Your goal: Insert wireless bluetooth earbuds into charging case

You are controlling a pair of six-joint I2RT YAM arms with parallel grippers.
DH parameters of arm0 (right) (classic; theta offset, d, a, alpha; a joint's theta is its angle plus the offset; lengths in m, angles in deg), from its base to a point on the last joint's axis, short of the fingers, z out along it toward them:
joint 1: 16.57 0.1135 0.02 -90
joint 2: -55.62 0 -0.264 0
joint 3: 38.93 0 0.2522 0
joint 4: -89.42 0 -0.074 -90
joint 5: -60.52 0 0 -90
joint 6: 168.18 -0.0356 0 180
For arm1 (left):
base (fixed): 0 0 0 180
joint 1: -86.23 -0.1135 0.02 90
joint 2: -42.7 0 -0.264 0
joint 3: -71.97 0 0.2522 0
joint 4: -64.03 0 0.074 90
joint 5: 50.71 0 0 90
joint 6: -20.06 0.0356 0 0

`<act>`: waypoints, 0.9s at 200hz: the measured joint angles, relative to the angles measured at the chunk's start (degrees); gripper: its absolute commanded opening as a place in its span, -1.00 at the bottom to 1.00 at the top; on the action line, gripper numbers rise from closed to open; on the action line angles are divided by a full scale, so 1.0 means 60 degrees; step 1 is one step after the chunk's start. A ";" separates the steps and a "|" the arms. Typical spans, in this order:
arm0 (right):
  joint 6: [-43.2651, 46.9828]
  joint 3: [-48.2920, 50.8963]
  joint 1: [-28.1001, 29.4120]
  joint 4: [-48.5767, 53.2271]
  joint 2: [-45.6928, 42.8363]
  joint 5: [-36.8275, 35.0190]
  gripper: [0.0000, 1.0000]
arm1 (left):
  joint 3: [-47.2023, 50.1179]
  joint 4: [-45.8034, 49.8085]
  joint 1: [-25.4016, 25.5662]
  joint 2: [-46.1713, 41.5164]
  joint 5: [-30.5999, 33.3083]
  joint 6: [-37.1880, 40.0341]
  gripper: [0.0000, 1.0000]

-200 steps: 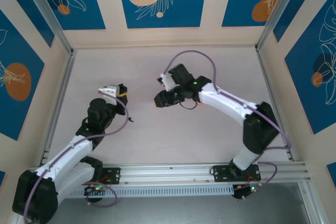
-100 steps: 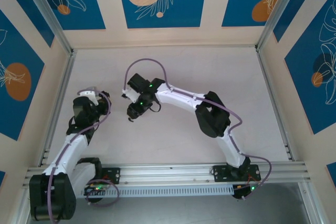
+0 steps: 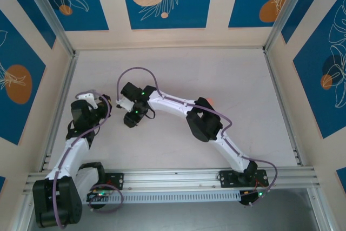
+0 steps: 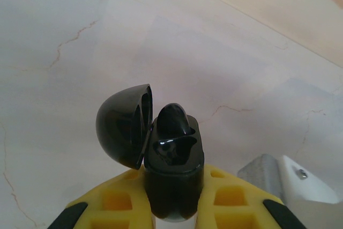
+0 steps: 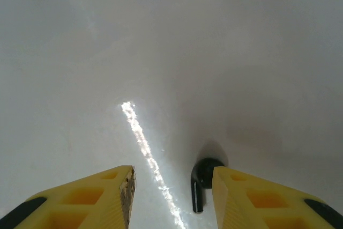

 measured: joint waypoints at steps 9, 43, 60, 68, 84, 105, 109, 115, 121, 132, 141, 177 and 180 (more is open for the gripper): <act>0.0040 0.0000 0.0007 0.0007 0.0062 -0.0095 -0.13 | 0.0000 -0.0004 0.0000 0.0000 -0.0004 0.0000 -0.72; 0.0120 0.0000 0.0015 0.0025 0.0266 -0.0379 -0.20 | 0.0000 -0.0007 0.0000 0.0000 -0.0004 -0.0004 -0.72; 0.0138 0.0000 0.0018 0.0018 0.0321 -0.0495 -0.24 | 0.0000 -0.0007 0.0000 0.0000 0.0000 -0.0004 -0.72; 0.0135 0.0000 0.0022 0.0011 0.0321 -0.0568 -0.26 | 0.0000 -0.0007 0.0000 0.0000 0.0000 -0.0004 -0.72; 0.0135 0.0004 0.0033 -0.0015 0.0321 -0.0674 -0.32 | 0.0000 -0.0007 0.0000 0.0000 0.0000 0.0000 -0.72; 0.0135 0.0051 0.0051 -0.0076 0.0321 -0.0845 -0.39 | 0.0004 -0.0007 -0.0007 -0.0025 0.0000 0.0000 -0.72; 0.0127 0.0058 0.0051 -0.0087 0.0317 -0.0863 -0.40 | 0.0004 -0.0007 -0.0007 -0.0025 0.0000 0.0000 -0.72; 0.0131 0.0073 0.0058 -0.0109 0.0317 -0.0914 -0.42 | 0.0004 -0.0007 -0.0007 -0.0025 0.0004 0.0000 -0.72; 0.0135 0.0087 0.0062 -0.0127 0.0317 -0.0962 -0.45 | 0.0007 -0.0004 -0.0007 -0.0025 0.0004 0.0000 -0.72; 0.0102 0.0149 0.0073 -0.0178 0.0291 -0.1064 -0.48 | 0.0007 -0.0004 -0.0007 -0.0029 0.0004 0.0004 -0.72; 0.0095 0.0280 0.0080 -0.0284 0.0229 -0.1118 -0.49 | 0.0007 0.0004 -0.0007 -0.0044 0.0004 0.0007 -0.73; -0.0135 0.1410 0.0055 -0.1031 -0.0382 -0.1235 -0.51 | 0.0007 0.0062 -0.0007 -0.0135 0.0000 0.0047 -0.73; -0.0164 0.1526 0.0044 -0.1064 -0.0452 -0.1242 -0.51 | 0.0007 0.0062 -0.0007 -0.0138 -0.0004 0.0051 -0.73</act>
